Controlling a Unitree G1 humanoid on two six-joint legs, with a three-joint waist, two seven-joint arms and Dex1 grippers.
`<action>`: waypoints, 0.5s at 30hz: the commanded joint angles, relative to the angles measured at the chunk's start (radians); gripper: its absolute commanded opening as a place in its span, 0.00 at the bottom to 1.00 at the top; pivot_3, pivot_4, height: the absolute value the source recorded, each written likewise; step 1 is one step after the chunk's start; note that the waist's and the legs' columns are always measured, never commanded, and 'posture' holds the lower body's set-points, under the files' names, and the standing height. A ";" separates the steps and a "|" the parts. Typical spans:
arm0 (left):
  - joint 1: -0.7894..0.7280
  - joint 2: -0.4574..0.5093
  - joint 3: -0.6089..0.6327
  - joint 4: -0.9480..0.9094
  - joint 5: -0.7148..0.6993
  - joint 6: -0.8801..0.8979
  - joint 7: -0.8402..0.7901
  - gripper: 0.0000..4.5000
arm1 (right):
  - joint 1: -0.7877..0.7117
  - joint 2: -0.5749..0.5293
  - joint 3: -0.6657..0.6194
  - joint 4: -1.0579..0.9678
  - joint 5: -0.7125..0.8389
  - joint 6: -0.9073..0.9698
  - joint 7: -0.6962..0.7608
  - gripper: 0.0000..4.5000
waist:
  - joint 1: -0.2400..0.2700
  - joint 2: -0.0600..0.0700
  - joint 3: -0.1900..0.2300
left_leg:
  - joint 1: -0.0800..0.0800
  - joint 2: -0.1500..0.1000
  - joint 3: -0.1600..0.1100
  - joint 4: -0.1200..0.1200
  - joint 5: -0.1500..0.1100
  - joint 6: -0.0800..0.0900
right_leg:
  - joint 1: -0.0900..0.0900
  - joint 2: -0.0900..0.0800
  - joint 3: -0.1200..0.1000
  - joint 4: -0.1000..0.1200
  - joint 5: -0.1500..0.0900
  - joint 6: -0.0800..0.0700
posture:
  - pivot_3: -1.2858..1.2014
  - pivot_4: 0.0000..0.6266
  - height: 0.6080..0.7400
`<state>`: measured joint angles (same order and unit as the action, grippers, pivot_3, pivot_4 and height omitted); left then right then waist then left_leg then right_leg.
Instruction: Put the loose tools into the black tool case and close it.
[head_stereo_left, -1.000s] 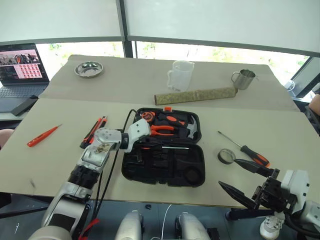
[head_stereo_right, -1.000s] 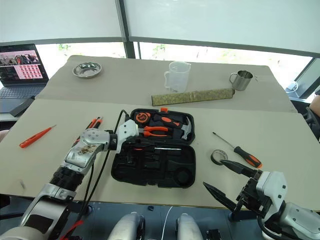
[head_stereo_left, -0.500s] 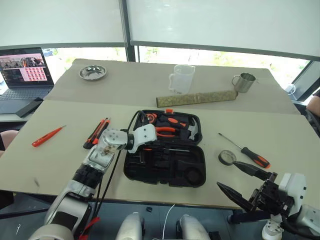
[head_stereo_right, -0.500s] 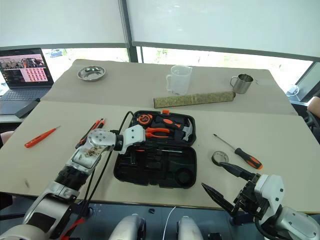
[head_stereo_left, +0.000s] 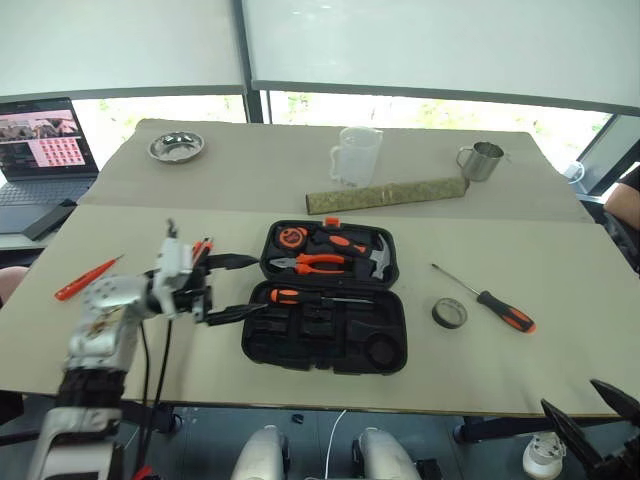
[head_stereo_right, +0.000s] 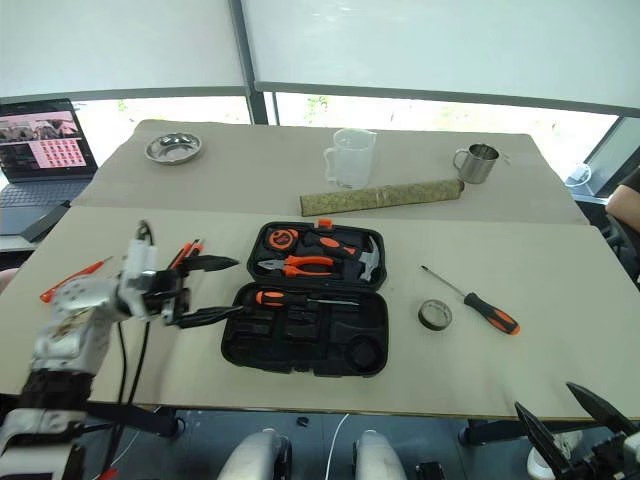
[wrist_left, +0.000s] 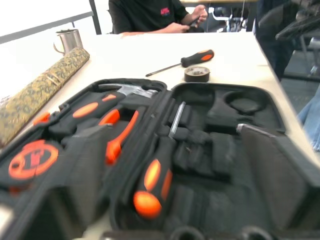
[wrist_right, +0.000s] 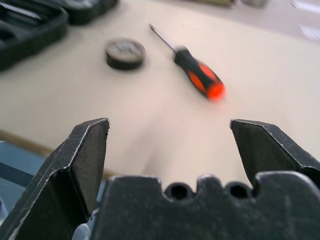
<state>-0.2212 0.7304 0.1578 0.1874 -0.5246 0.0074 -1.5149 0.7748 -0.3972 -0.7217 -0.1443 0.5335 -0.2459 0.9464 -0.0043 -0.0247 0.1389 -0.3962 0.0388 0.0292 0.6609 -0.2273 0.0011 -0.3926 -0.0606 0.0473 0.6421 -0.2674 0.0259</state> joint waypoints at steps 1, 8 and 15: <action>0.029 0.032 0.068 -0.020 -0.046 -0.003 -0.019 0.98 | -0.048 -0.044 -0.025 0.003 0.010 -0.010 -0.022 1.00 | -0.001 0.000 0.000 | 0.000 0.001 0.000 0.000 0.000 0.000 | 0.000 0.000 0.000 0.000 0.000 -0.001 | 0.52 0.24 1.00; 0.059 0.021 0.055 -0.134 -0.087 0.081 0.015 0.98 | -0.357 -0.472 0.135 0.113 -0.108 0.435 -0.089 1.00 | -0.015 0.000 0.001 | 0.008 0.002 0.007 0.000 0.000 0.000 | 0.003 0.000 0.011 0.000 0.002 0.001 | 0.52 0.24 1.00; 0.057 -0.015 0.013 -0.246 -0.103 0.118 0.039 0.98 | -0.830 -0.611 0.453 0.433 -0.237 0.500 0.042 1.00 | -0.006 -0.003 0.003 | 0.005 -0.003 0.012 -0.002 0.000 0.001 | 0.000 0.003 0.011 0.000 0.007 0.003 | 0.52 0.24 1.00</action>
<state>-0.1535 0.7179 0.1728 -0.0177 -0.6093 0.1193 -1.4905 -0.0076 -0.9856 -0.3118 0.2269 0.3377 0.2432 0.9593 -0.0104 -0.0274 0.1421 -0.3921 0.0348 0.0417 0.6590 -0.2278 0.0021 -0.3939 -0.0580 0.0586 0.6426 -0.2598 0.0292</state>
